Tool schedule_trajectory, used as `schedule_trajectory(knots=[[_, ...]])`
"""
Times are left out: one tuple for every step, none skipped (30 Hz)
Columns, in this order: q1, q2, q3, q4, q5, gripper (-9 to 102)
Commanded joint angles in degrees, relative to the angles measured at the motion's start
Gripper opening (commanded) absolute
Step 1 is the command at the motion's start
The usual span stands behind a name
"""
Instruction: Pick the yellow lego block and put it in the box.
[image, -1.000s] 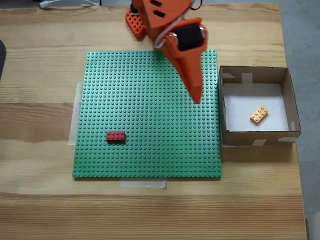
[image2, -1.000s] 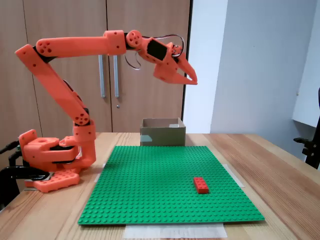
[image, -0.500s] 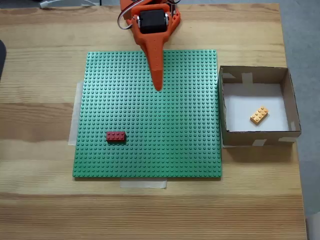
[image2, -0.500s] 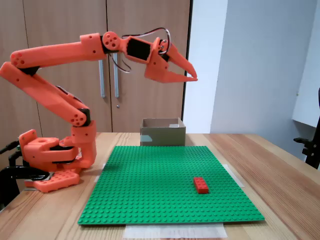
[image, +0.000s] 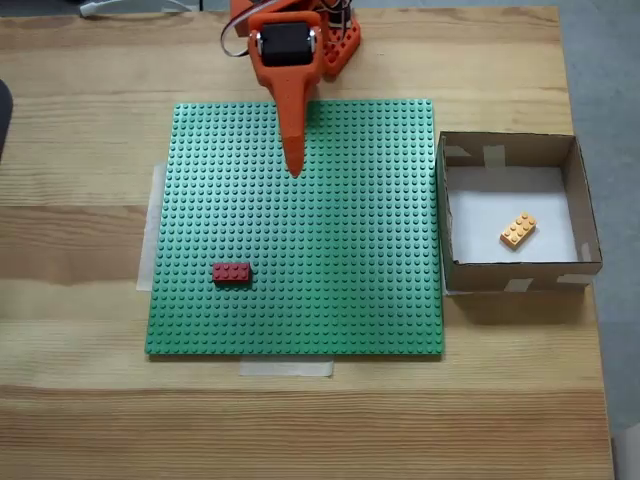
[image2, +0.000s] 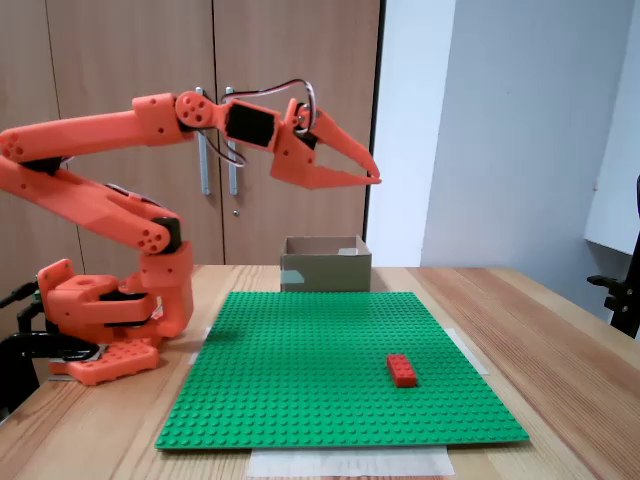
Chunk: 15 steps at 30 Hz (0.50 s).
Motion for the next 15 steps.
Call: schedule_trajectory(knots=[[0.1,4.3,3.7,-1.2,1.1,-1],[0.2,5.2,4.7,-1.2,1.5,-1],[0.3,6.0,5.6,-1.2,1.8,-1],[0.4,6.6,6.4,-1.2,1.8,-1],[0.5,7.2,7.3,-1.1,1.8,-1],[0.6,7.7,8.0,-1.1,1.8,-1],[0.8,7.8,8.5,-1.0,2.0,-1],[1.1,7.9,9.1,-1.0,2.2,-1],[1.3,7.9,9.4,-1.1,2.3,-1],[1.6,7.9,9.8,-1.1,2.5,-1],[1.8,8.0,10.3,-1.2,2.5,-1],[1.9,8.3,11.0,-1.5,2.5,-1],[2.1,8.7,11.7,-1.7,2.8,-1],[2.4,9.0,12.3,-2.0,3.0,-1],[2.5,9.5,13.0,-2.4,3.0,-1]])
